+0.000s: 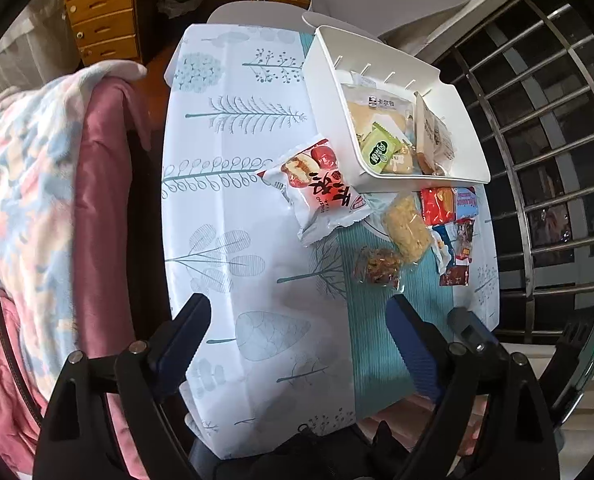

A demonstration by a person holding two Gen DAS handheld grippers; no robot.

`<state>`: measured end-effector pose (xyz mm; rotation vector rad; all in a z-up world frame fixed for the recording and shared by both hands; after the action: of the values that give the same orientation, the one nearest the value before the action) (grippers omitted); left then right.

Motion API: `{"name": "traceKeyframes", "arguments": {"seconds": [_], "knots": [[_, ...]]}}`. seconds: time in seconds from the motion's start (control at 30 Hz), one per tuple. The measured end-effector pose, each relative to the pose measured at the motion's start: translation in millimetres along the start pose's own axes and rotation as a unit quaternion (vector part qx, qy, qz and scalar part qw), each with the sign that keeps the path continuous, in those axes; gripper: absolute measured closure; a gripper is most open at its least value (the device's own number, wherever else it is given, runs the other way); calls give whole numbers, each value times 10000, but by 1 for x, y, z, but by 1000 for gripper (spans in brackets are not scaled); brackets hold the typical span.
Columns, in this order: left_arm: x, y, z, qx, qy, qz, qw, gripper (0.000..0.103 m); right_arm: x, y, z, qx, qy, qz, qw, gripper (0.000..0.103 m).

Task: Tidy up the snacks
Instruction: 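Withdraw both grippers from the tray back over the table, then grasp the red-and-white snack bag with the left gripper while the right moves toward the nut packet, then lift the red-and-white bag with the left gripper while the right gripper reaches the clear nut packet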

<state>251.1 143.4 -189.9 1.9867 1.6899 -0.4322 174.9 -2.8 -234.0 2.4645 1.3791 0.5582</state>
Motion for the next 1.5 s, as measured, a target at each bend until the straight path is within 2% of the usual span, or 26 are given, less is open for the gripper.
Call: {"name": "traceKeyframes", "arguments": {"seconds": [0.13,0.3,0.63,0.9,1.23,1.5], "knots": [[7,5,6,-44,-85,-173,9998,13,5,-1,6,2,-78,-304,9995,21],[14,13,16,-89,-147,-485,9987,11,11,2,21,128,-272,-739,9968,21],[27,43,48,-280,-276,-1122,9929,8,7,10,73,1005,-187,-892,9908,21],[43,72,92,-585,-387,-1698,9830,8,4,12,110,1550,-143,-1226,9802,21],[51,85,134,-657,-458,-2029,9759,8,11,10,133,1897,-83,-1820,9648,21],[47,86,156,-607,-512,-2208,9721,9,20,10,137,1890,4,-2115,9589,21]]}}
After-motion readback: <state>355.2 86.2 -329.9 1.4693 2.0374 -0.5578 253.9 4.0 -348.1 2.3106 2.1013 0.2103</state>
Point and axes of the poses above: each gripper's, at about its wrist camera, not at the fingertips, and z roughly the way its jaws point, x to its left, y to its top, the point moved 5 cm from there along z, roughly the way its jaws point, and after that the axes turned 13 degrees about -y, right-handed, at the moved point
